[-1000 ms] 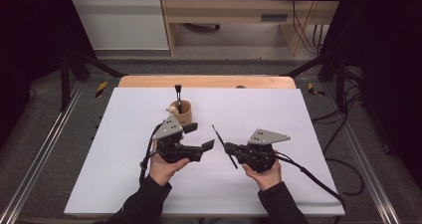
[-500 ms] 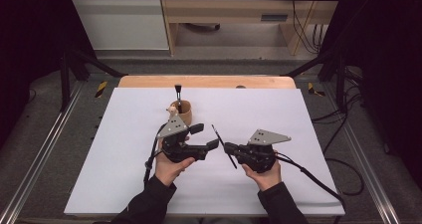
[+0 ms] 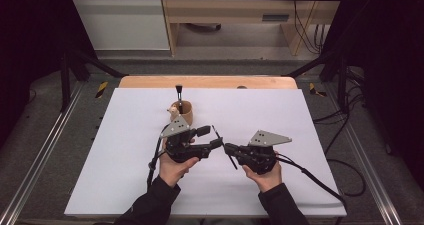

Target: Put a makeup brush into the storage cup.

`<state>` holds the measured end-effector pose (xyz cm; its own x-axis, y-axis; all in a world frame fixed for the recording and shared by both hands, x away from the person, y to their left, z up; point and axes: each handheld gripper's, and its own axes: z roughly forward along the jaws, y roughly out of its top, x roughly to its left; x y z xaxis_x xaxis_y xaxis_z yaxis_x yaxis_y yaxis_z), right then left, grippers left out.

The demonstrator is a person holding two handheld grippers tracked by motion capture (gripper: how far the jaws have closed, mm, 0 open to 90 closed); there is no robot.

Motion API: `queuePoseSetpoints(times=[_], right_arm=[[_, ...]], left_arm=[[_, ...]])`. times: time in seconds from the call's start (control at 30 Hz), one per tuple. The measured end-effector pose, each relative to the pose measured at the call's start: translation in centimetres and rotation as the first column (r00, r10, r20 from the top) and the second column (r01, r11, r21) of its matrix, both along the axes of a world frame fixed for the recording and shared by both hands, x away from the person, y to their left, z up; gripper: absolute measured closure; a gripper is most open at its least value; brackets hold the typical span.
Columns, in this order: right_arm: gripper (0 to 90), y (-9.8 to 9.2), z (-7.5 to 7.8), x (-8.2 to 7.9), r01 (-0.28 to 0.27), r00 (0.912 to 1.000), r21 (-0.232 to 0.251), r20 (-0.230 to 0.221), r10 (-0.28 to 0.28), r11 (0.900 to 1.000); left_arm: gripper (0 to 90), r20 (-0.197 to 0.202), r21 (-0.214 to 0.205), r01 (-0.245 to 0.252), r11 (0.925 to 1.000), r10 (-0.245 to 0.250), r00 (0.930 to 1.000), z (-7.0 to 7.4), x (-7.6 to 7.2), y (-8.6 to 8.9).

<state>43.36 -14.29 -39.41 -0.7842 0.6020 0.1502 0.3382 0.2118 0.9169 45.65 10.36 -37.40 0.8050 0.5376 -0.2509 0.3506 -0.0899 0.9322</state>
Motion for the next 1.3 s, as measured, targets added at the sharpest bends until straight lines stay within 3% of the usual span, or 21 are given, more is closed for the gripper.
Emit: queuePoseSetpoints(times=[0.5,0.93,1.3], right_arm=[[85.7,0.14,0.11,-0.18,0.002,0.9999,0.011,0.016,-0.002,0.9999],[85.7,0.25,0.14,-0.26,-0.003,0.9996,0.017,0.027,0.003,0.9999],[85.7,0.34,0.15,-0.34,-0.012,0.9994,0.019,0.032,0.012,0.9997]], left_arm=[[53.8,-0.055,-0.029,0.019,0.9994,-0.02,0.9983,-0.31,0.04,-0.52],[64.8,-0.087,-0.057,0.004,0.9984,-0.009,0.9962,-0.43,0.11,-0.54],[72.5,-0.088,-0.063,-0.003,0.998,-0.002,0.9961,-0.5,-0.02,-0.72]])
